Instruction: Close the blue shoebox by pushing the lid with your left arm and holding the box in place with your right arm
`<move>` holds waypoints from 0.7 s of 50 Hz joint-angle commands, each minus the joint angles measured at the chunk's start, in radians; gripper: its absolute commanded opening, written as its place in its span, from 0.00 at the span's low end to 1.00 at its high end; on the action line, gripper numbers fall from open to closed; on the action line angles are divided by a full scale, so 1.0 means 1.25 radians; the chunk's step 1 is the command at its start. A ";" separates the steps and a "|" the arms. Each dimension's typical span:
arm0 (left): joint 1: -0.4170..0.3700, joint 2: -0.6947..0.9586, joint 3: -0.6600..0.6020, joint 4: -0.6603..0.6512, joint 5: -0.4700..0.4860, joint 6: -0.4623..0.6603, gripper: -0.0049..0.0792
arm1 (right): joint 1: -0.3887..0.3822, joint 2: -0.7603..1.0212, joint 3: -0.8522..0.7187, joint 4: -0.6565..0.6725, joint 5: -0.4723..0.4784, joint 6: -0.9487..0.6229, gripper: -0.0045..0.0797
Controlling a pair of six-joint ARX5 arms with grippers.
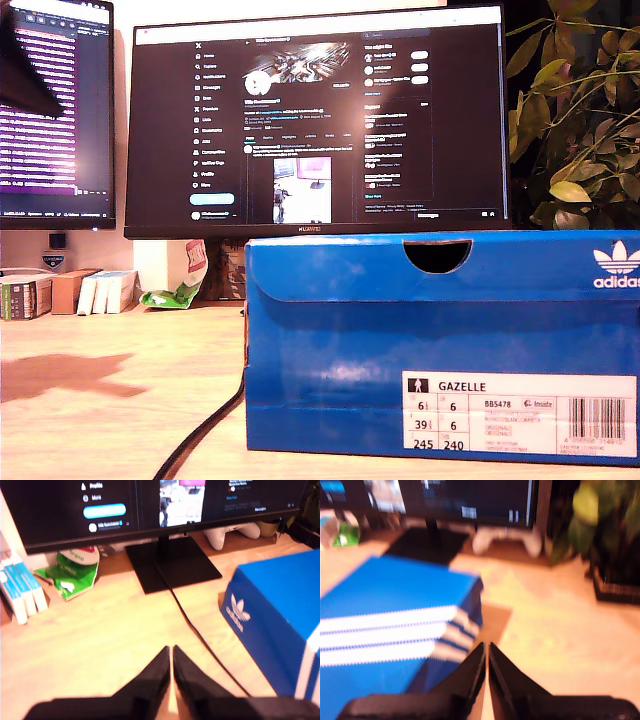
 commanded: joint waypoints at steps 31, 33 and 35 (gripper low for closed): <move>0.014 -0.307 -0.238 0.052 -0.099 -0.081 0.05 | -0.002 -0.160 -0.155 0.032 0.031 0.051 0.04; 0.014 -0.325 -0.250 0.056 -0.099 -0.082 0.05 | -0.002 -0.172 -0.162 0.034 0.041 0.052 0.04; 0.014 -0.343 -0.258 0.057 -0.102 -0.097 0.05 | -0.002 -0.182 -0.166 0.037 0.047 0.052 0.04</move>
